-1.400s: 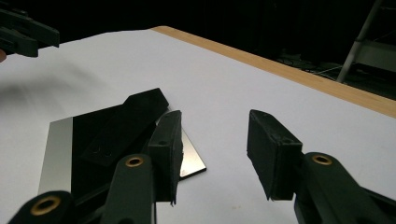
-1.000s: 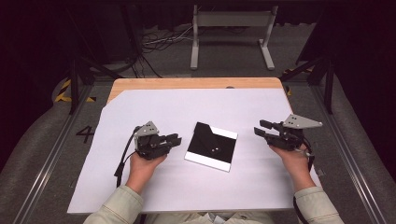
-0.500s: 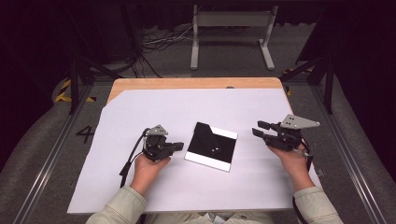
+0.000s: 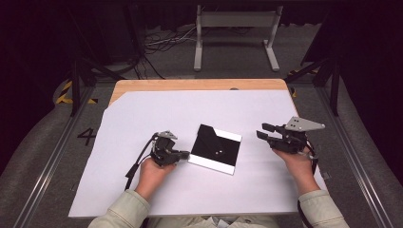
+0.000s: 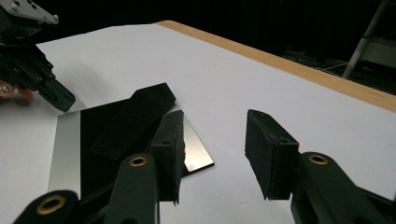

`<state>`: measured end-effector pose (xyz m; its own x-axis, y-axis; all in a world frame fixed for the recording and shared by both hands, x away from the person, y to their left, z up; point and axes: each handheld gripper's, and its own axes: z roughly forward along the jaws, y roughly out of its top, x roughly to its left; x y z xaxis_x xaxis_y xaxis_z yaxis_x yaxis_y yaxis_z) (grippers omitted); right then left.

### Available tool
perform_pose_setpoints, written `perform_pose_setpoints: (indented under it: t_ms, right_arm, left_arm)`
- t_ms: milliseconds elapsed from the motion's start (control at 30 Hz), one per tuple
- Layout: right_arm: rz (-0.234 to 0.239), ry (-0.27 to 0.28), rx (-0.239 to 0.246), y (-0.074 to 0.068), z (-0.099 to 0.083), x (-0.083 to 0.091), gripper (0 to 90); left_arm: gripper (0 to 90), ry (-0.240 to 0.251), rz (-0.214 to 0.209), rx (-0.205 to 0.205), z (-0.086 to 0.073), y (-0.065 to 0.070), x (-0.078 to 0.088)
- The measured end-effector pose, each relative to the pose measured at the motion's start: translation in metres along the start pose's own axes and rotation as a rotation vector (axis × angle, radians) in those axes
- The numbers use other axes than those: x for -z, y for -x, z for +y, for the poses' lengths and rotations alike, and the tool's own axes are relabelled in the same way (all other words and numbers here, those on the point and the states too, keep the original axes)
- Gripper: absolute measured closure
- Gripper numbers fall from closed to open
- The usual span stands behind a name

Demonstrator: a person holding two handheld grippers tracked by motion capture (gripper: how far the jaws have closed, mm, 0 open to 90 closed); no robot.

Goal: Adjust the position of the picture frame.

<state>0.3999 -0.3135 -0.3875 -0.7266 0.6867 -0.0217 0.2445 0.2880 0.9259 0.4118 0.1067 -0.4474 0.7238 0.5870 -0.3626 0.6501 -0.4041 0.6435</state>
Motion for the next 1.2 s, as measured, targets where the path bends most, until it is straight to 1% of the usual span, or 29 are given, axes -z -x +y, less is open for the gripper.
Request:
perform_pose_setpoints:
  t_ms: [133, 300, 400, 500, 533, 667, 700, 767, 933, 1000, 1067, 1200]
  right_arm:
    - [-0.002, -0.002, -0.003, 0.000, 0.000, 0.000, 57.1]
    - [0.000, -0.002, -0.003, 0.000, 0.000, 0.000, 57.0]
    - [0.001, -0.005, -0.005, 0.000, 0.000, -0.001, 56.9]
    - [0.001, -0.007, -0.004, -0.001, 0.000, -0.002, 56.6]
    - [0.001, -0.006, -0.004, -0.001, 0.000, -0.002, 56.5]
    - [0.001, -0.003, -0.007, -0.001, 0.001, -0.001, 56.6]
    - [0.000, -0.005, -0.004, -0.001, 0.001, -0.001, 56.6]
    - [0.003, -0.007, -0.006, -0.002, 0.001, -0.001, 56.5]
    - [0.001, -0.021, -0.007, -0.004, 0.003, -0.002, 57.3]
    - [0.003, -0.035, -0.010, -0.006, 0.004, -0.004, 59.2]
    - [0.007, -0.045, -0.007, -0.008, 0.005, -0.005, 60.9]
    - [0.021, -0.064, -0.006, -0.010, 0.006, -0.008, 66.7]
  left_arm:
    - [90.0, -0.009, 0.011, -0.003, 0.000, 0.000, -0.003]
    - [90.0, -0.012, 0.011, -0.003, 0.000, 0.000, -0.003]
    - [90.0, -0.011, 0.002, 0.009, -0.001, -0.001, -0.003]
    - [90.0, -0.011, -0.003, 0.004, -0.001, 0.000, -0.003]
    - [90.0, -0.014, -0.012, 0.002, -0.001, 0.000, -0.004]
    - [90.0, -0.035, -0.030, -0.029, -0.002, 0.007, -0.007]
    - [90.0, -0.042, -0.043, -0.036, -0.002, 0.010, -0.009]
    - [90.0, -0.048, -0.048, -0.051, -0.002, 0.013, -0.011]
    - [90.0, -0.048, -0.059, -0.055, -0.001, 0.018, -0.015]
    - [90.0, -0.047, -0.060, -0.061, -0.001, 0.021, -0.017]
    - [90.0, -0.038, -0.058, -0.080, -0.001, 0.025, -0.021]
    - [90.0, -0.030, -0.052, -0.100, -0.001, 0.033, -0.026]
